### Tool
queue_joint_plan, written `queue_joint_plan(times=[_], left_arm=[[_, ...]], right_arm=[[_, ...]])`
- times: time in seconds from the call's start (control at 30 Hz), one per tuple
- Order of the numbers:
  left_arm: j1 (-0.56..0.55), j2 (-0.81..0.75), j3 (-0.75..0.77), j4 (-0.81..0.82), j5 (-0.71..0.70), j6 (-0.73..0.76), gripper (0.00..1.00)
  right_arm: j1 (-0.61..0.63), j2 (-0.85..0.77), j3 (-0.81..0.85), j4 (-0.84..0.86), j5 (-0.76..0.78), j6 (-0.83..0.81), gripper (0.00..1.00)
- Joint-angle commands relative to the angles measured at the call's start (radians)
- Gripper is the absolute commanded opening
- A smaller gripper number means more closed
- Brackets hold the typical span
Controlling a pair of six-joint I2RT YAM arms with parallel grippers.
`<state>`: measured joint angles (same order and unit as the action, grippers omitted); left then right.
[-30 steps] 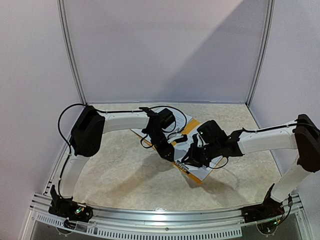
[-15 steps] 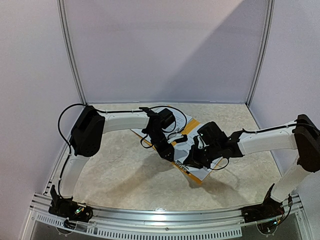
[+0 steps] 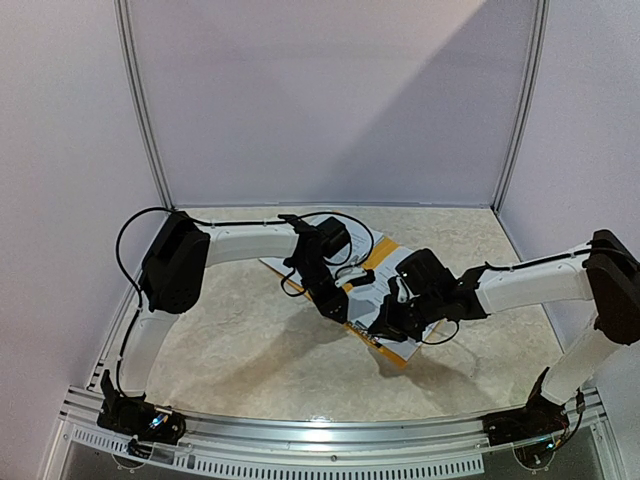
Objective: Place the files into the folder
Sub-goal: Clamp the file in the folder with some files.
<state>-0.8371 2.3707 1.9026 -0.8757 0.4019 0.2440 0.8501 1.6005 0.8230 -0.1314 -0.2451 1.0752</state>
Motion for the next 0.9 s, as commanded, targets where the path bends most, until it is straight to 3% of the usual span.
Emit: queue_joint_plan(times=[0.0, 0.87], left_arm=[[-0.015, 0.025, -0.023, -0.005, -0.024, 0.022, 0.26], [-0.014, 0.045, -0.030, -0.016, -0.034, 0.050, 0.25]], right_arm=[[0.003, 0.022, -0.036, -0.021, 0.035, 0.009, 0.08], [-0.003, 0.040, -0.228, 0.148, 0.141, 0.123, 0.08]])
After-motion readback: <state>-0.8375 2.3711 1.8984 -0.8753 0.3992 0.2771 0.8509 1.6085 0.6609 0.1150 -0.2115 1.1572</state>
